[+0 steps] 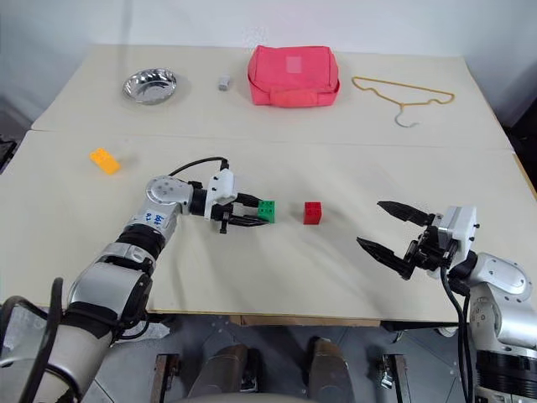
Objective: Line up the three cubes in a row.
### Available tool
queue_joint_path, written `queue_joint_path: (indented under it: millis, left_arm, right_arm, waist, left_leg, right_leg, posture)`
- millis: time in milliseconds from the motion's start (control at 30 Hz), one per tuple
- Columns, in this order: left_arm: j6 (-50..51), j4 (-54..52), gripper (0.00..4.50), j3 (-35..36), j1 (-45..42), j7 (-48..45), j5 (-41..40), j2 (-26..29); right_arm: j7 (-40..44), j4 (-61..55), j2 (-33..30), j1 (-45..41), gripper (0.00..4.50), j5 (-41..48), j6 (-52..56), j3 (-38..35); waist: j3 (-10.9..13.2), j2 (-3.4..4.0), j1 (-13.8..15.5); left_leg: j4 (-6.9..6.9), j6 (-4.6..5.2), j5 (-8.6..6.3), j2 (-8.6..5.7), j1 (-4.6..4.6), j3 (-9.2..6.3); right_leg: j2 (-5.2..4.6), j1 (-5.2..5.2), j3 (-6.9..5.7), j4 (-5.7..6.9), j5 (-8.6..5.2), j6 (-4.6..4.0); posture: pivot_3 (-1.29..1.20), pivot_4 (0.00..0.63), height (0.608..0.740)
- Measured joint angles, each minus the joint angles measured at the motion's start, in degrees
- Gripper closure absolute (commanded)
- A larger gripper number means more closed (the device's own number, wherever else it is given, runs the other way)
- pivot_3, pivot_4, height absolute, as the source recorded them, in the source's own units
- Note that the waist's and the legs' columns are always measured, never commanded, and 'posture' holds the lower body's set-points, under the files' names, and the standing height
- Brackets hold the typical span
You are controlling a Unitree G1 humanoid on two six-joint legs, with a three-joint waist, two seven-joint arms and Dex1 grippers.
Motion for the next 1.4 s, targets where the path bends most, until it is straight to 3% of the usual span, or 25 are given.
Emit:
queue_joint_path:
  millis: [133, 167, 333, 400, 567, 633, 800, 933, 1033, 1200, 1400]
  left_arm:
    - [-0.3, 2.7, 3.0, 0.4, -1.2, 0.3, 0.9, -0.5]
    - [-0.2, 2.9, 2.25, 0.4, -1.4, 0.2, 1.0, -0.5]
    - [-0.7, 4.2, 0.79, 1.5, -1.4, 1.8, 1.8, 0.1]
    - [-1.6, 3.1, 0.59, 2.7, -0.8, 1.8, 1.6, 1.1]
    - [-1.2, -11.8, 0.59, 7.7, 9.8, -1.1, -4.0, 6.8]
    - [2.0, -22.8, 0.02, 10.4, 18.0, 0.3, -7.2, 8.9]
    - [11.4, -52.3, 0.02, 24.1, 40.9, 15.8, -14.0, 11.6]
    - [17.7, -66.8, 0.02, 36.4, 57.2, 30.6, -17.2, 8.3]
    - [19.3, -68.9, 0.02, 42.6, 66.0, 38.3, -18.7, 3.8]
    - [19.9, -69.7, 0.02, 50.0, 73.4, 48.1, -21.7, -1.8]
    - [21.1, -72.1, 0.02, 51.5, 75.3, 55.7, -22.4, -4.5]
  right_arm:
    - [-0.7, -1.0, 0.0, 1.4, 0.0, 0.6, 0.4, 0.0]
    - [-0.8, -1.1, 0.0, 1.4, 0.0, 0.7, 0.5, 0.0]
    - [-0.6, -1.1, 0.0, 0.8, 0.0, 1.2, 1.8, 0.5]
    - [-0.5, -1.1, 0.0, -0.8, 0.0, 1.3, 2.7, 1.4]
    - [-0.5, -0.5, -0.2, -5.2, 0.0, 0.6, 5.2, 5.3]
    - [-0.7, 0.4, 0.8, -7.9, 0.0, 0.1, 5.2, 6.7]
    - [1.0, 0.6, 2.2, -13.6, 0.0, -0.6, 5.0, 11.2]
    - [2.5, 2.1, 3.6, -16.5, 0.0, -3.2, 2.9, 15.4]
    - [3.5, 4.2, 4.3, -18.5, 0.0, -6.4, -0.5, 18.1]
    - [4.8, 5.9, 5.2, -19.3, 0.0, -6.5, -0.3, 19.7]
    - [5.0, 5.9, 5.4, -19.3, 0.0, -5.5, 1.1, 19.6]
  waist:
    - [0.0, -0.02, 0.3]
    - [0.0, -0.02, 0.4]
    - [0.0, -0.02, 0.5]
    - [0.0, -0.02, 0.3]
    - [0.0, 0.0, -0.8]
    - [0.0, 0.0, -0.9]
    - [0.0, 0.0, -1.5]
    - [0.0, 0.0, -1.1]
    - [0.0, -0.04, -0.3]
    - [-0.1, -0.11, 0.2]
    - [-0.1, -0.15, 0.3]
  left_leg:
    - [0.03, 0.02, 0.01, -0.01, 0.0, 0.0]
    - [0.03, 0.02, 0.01, 0.0, 0.0, 0.0]
    - [0.03, 0.02, 0.01, 0.02, 0.0, 0.0]
    - [0.03, 0.02, 0.01, 0.1, 0.01, -0.01]
    - [0.0, 0.01, 0.01, 0.4, 0.01, -0.03]
    - [0.04, 0.01, 0.01, 0.41, 0.0, -0.05]
    - [0.03, 0.0, 0.0, 0.47, 0.04, -0.22]
    - [0.04, 0.0, 0.0, 0.38, 0.09, -0.23]
    - [0.07, 0.03, 0.0, 0.29, 0.09, -0.25]
    - [0.05, 0.05, -0.02, 0.24, 0.1, -0.23]
    - [0.05, 0.06, -0.03, 0.25, 0.1, -0.22]
  right_leg:
    - [0.0, 0.01, 0.01, 0.02, 0.0, 0.01]
    - [0.0, 0.01, 0.01, 0.02, 0.0, 0.01]
    - [0.01, 0.0, 0.01, 0.02, 0.0, 0.01]
    - [0.0, 0.0, 0.01, 0.03, 0.0, 0.0]
    - [0.03, -0.03, 0.0, 0.04, 0.0, 0.0]
    - [0.01, -0.02, 0.01, 0.06, 0.0, 0.0]
    - [-0.09, 0.02, 0.04, 0.12, 0.0, -0.01]
    - [-0.33, 0.14, 0.12, 0.02, 0.0, -0.01]
    - [-0.45, 0.17, 0.08, 0.02, 0.0, -0.01]
    - [-0.61, 0.17, 0.02, 0.01, 0.0, -0.01]
    - [-0.62, 0.16, -0.03, 0.02, 0.0, -0.01]
  posture:
    - [0.0, 0.15, 0.74]
    - [0.0, 0.15, 0.74]
    - [0.0, 0.15, 0.74]
    - [0.0, 0.15, 0.74]
    - [0.0, 0.15, 0.74]
    - [0.0, 0.15, 0.74]
    - [0.0, 0.15, 0.74]
    - [0.0, 0.15, 0.74]
    - [0.0, 0.15, 0.74]
    - [0.0, 0.15, 0.74]
    - [0.0, 0.15, 0.74]
